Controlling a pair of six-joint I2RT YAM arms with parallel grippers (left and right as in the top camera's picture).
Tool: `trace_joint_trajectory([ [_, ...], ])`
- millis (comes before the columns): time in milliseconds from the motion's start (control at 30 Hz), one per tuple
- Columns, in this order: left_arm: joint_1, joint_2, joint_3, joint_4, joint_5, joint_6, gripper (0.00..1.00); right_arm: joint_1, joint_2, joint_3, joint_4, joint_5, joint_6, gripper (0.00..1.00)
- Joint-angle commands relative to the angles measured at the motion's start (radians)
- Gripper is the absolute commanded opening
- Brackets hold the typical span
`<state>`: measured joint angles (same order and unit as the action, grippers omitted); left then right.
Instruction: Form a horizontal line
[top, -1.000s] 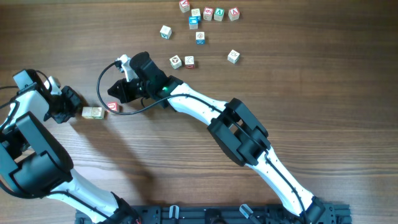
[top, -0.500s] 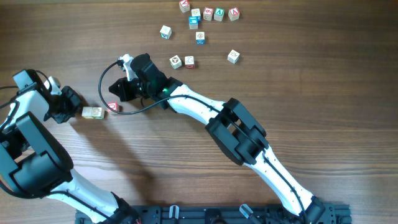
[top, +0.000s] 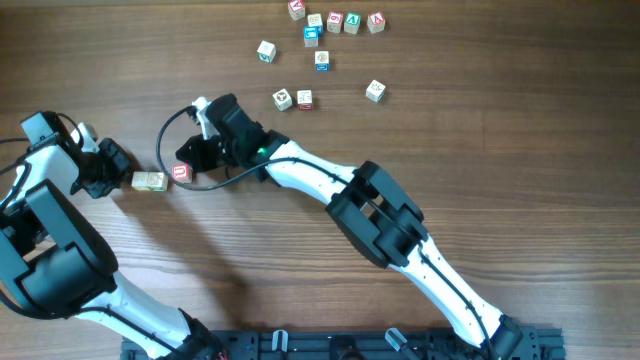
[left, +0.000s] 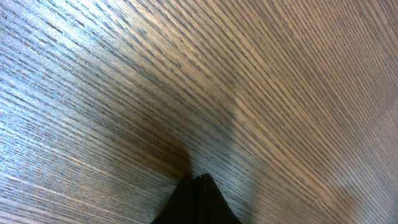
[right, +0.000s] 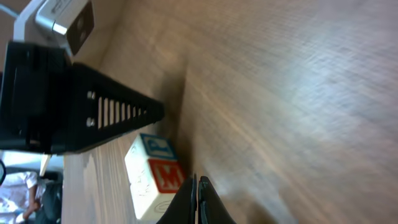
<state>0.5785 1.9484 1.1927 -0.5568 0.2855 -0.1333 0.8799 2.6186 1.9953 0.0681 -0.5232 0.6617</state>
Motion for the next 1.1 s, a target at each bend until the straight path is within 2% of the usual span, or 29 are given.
trace_joint_trajectory([
  [0,0.001,-0.013,-0.009,0.003,0.017,-0.006,0.04,0.016,0.028,-0.004,-0.006,-0.016,-0.003,0.05],
  [800,0.001,-0.013,-0.009,0.003,0.017,-0.006,0.04,0.021,0.028,-0.004,-0.023,-0.058,-0.007,0.05],
  [1067,0.001,-0.013,-0.009,0.003,0.017,-0.006,0.04,0.015,0.027,0.001,0.019,-0.035,-0.029,0.05],
])
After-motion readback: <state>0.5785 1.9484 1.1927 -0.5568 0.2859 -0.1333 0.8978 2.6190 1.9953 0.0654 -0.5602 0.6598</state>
